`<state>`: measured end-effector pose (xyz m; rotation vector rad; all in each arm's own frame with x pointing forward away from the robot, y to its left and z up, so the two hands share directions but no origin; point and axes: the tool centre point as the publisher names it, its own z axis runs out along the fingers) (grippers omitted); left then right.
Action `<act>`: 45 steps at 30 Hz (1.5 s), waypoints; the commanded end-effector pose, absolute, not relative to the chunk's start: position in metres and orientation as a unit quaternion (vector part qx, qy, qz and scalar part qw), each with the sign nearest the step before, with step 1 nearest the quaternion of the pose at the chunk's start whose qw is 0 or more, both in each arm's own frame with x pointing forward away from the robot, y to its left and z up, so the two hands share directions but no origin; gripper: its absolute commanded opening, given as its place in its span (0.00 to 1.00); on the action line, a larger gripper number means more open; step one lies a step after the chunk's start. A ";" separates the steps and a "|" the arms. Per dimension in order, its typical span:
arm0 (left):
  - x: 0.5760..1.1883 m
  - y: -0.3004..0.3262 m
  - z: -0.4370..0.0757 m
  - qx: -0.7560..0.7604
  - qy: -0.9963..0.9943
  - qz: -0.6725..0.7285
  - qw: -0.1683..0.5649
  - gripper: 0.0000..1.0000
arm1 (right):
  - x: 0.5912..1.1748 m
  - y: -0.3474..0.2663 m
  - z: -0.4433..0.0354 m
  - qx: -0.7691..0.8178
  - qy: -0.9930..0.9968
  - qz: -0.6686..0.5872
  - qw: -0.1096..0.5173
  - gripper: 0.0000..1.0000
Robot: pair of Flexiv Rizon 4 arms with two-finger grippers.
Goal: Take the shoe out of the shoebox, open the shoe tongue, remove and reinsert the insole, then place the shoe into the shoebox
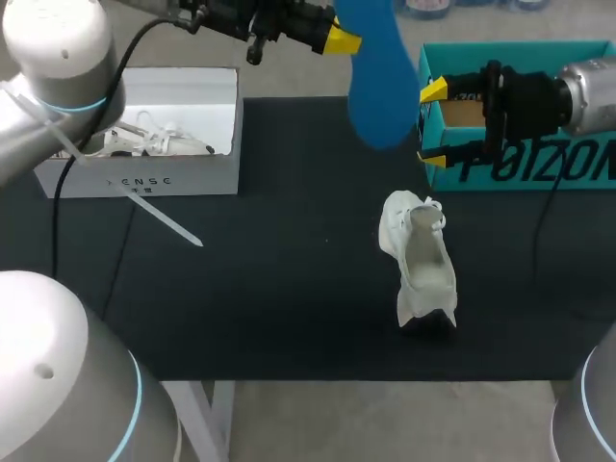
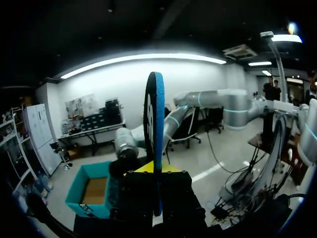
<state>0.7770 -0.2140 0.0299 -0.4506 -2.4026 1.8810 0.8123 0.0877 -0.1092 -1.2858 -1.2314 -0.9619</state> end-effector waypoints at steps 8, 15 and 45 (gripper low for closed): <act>0.774 -0.214 0.028 -0.138 -0.778 0.612 0.019 0.00 | 0.812 0.089 -0.110 -0.539 -0.515 -0.403 0.530 1.00; 0.765 -0.219 0.032 -0.179 -0.778 0.602 -0.010 0.00 | 0.812 0.089 -0.110 -0.539 -0.515 -0.403 0.530 1.00; 0.711 -0.215 -0.052 -0.430 -0.685 0.495 -0.318 0.00 | 0.812 0.089 -0.110 -0.539 -0.515 -0.403 0.530 1.00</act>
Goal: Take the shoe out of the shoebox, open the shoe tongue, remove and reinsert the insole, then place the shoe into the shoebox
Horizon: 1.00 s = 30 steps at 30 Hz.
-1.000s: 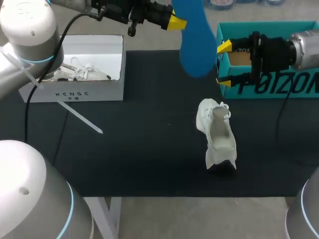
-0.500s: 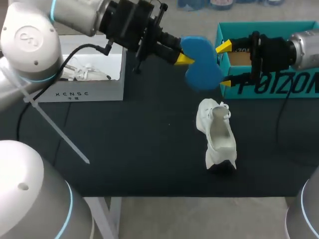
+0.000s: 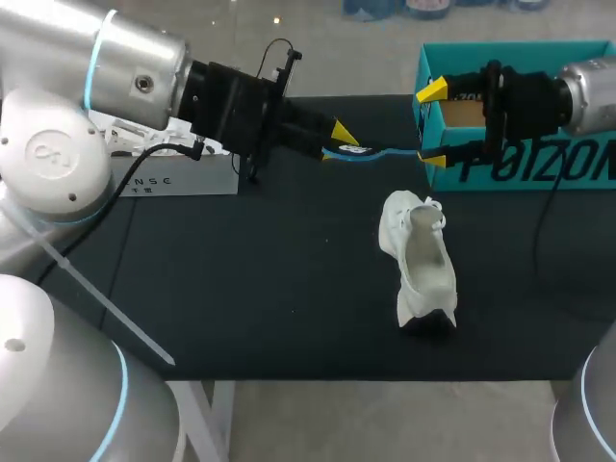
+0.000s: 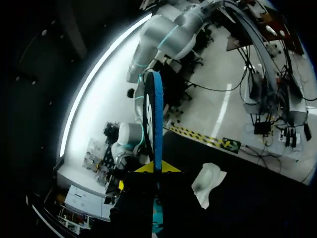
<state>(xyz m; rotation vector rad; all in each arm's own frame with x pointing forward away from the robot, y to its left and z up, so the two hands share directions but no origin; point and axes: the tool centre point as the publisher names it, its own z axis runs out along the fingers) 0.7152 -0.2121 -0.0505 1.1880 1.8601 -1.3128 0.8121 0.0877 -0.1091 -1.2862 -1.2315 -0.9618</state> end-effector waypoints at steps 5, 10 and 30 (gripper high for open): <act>0.725 -0.219 -0.051 0.438 0.678 -0.497 0.319 0.00 | 0.812 0.089 -0.110 -0.539 -0.515 -0.403 0.530 1.00; 0.738 -0.233 -0.063 0.448 0.680 -0.490 0.311 0.00 | 0.812 0.089 -0.110 -0.539 -0.515 -0.403 0.530 1.00; 0.765 -0.286 -0.072 0.488 0.674 -0.457 0.315 0.00 | 0.812 0.089 -0.110 -0.539 -0.515 -0.403 0.530 1.00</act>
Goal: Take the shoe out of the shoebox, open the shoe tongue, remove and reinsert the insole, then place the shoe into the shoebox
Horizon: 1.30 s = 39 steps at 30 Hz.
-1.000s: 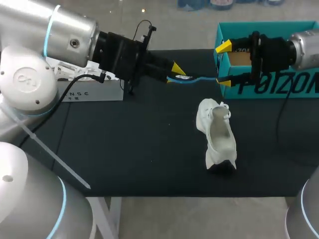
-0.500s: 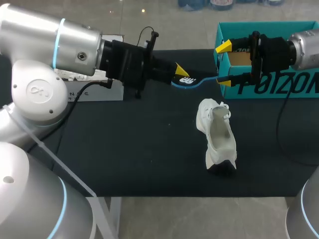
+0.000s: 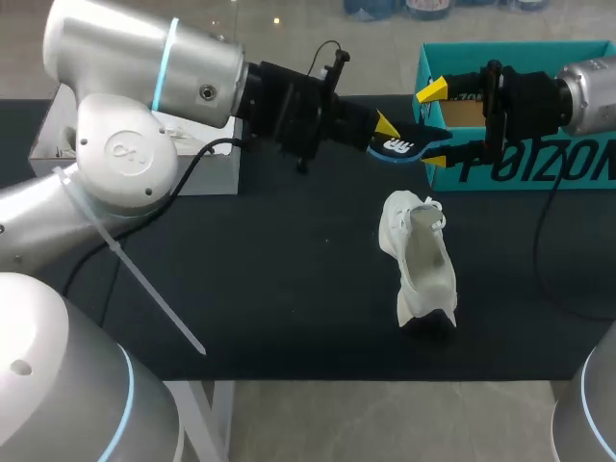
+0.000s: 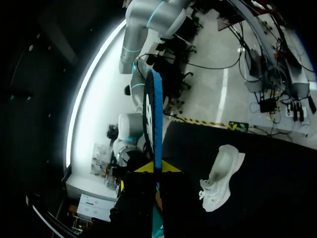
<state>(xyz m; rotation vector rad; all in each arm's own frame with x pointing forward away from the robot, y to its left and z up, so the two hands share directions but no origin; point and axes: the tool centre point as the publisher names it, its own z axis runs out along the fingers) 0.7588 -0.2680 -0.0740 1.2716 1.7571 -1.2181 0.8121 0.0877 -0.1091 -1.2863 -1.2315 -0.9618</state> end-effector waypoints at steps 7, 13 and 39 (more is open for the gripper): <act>0.764 -0.287 -0.075 0.484 0.680 -0.451 0.317 0.00 | 0.812 0.089 -0.110 -0.539 -0.515 -0.403 0.530 1.00; 0.757 -0.275 -0.076 0.480 0.689 -0.438 0.322 0.00 | 0.812 0.089 -0.110 -0.539 -0.515 -0.403 0.530 1.00; 0.753 -0.271 -0.086 0.474 0.706 -0.422 0.314 0.00 | 0.812 0.089 -0.110 -0.539 -0.515 -0.403 0.530 0.00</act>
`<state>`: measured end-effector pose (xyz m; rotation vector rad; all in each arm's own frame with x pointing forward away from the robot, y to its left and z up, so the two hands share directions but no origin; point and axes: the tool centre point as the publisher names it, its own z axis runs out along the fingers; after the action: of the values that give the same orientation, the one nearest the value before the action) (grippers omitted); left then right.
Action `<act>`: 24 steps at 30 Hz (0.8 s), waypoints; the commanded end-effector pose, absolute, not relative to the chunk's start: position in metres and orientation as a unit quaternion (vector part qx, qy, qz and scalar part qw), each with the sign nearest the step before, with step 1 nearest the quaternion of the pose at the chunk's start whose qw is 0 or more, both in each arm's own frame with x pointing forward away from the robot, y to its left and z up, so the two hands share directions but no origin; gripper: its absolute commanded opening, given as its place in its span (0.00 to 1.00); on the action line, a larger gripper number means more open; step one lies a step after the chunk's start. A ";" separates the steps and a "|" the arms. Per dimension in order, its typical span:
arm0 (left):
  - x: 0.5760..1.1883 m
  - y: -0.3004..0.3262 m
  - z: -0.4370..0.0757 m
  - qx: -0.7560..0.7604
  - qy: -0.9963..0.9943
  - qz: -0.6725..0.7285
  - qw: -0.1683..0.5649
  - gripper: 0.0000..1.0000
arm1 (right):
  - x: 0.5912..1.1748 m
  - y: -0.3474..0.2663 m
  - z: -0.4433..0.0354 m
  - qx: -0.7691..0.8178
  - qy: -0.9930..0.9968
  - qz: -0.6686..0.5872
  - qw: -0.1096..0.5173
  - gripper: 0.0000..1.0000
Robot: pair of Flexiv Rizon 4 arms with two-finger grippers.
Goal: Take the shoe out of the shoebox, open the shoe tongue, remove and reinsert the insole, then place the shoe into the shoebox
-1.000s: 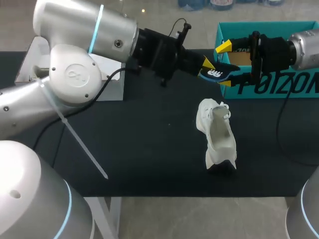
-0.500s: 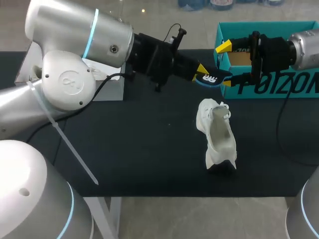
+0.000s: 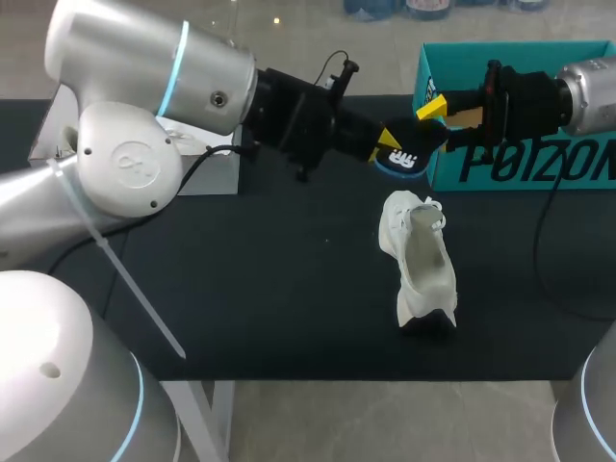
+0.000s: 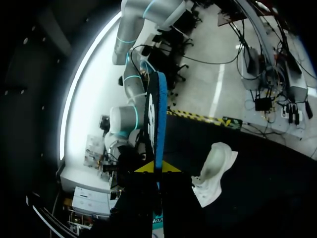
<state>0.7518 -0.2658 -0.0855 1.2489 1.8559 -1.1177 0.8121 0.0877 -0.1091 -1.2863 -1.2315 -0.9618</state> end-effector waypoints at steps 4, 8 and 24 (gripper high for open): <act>0.751 -0.271 -0.088 0.472 0.707 -0.424 0.312 0.00 | 0.812 0.089 -0.110 -0.539 -0.515 -0.403 0.530 0.00; 0.748 -0.271 -0.089 0.471 0.707 -0.426 0.311 0.00 | 0.812 0.089 -0.110 -0.539 -0.515 -0.403 0.530 0.00; 0.734 -0.235 -0.083 0.494 0.717 -0.481 0.101 1.00 | 0.812 0.089 -0.110 -0.539 -0.515 -0.403 0.530 0.00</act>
<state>0.7217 -0.2581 -0.0943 1.3229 1.9811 -1.3683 0.8120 0.0879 -0.1092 -1.2867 -1.2313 -0.9621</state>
